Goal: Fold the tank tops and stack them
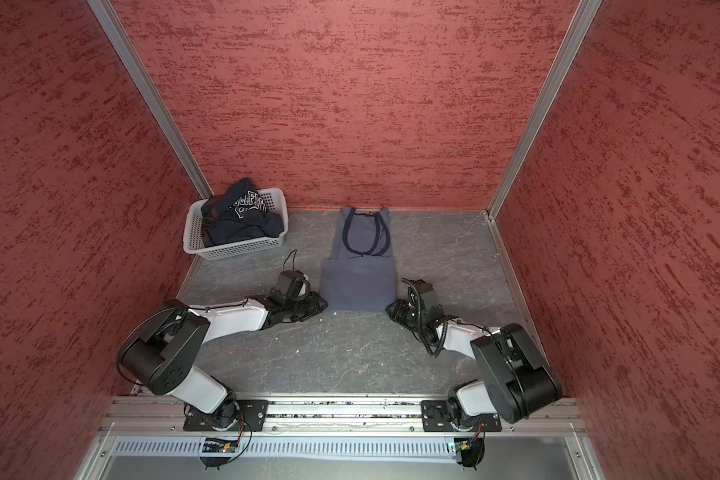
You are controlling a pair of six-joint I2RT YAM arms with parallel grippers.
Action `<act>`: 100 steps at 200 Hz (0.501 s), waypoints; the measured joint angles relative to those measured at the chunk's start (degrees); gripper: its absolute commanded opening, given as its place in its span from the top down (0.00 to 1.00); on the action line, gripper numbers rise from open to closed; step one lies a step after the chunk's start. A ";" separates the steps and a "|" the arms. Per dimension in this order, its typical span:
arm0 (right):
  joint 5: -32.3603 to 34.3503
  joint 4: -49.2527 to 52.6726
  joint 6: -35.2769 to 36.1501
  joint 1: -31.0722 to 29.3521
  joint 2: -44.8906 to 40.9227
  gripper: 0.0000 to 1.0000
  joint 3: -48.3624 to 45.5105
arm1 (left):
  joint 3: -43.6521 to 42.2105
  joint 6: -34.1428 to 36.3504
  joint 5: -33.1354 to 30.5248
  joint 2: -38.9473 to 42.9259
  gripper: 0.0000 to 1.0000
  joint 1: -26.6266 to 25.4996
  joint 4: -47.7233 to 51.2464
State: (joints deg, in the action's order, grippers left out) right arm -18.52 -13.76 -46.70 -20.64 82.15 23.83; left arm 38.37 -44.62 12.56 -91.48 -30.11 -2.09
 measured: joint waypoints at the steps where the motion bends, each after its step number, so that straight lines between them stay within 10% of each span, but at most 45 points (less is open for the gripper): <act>1: -0.02 -0.09 -0.07 0.00 0.04 0.63 0.00 | 0.00 0.02 0.04 -0.07 0.60 0.00 -0.11; 100: -0.24 2.34 0.98 -0.24 -2.51 1.00 0.11 | 0.31 -1.05 1.09 -0.72 1.00 -0.55 -0.24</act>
State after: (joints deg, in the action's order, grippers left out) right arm -18.76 -11.42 -45.71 -20.88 79.64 23.94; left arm 38.68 -45.67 13.65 -92.20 -30.65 -2.33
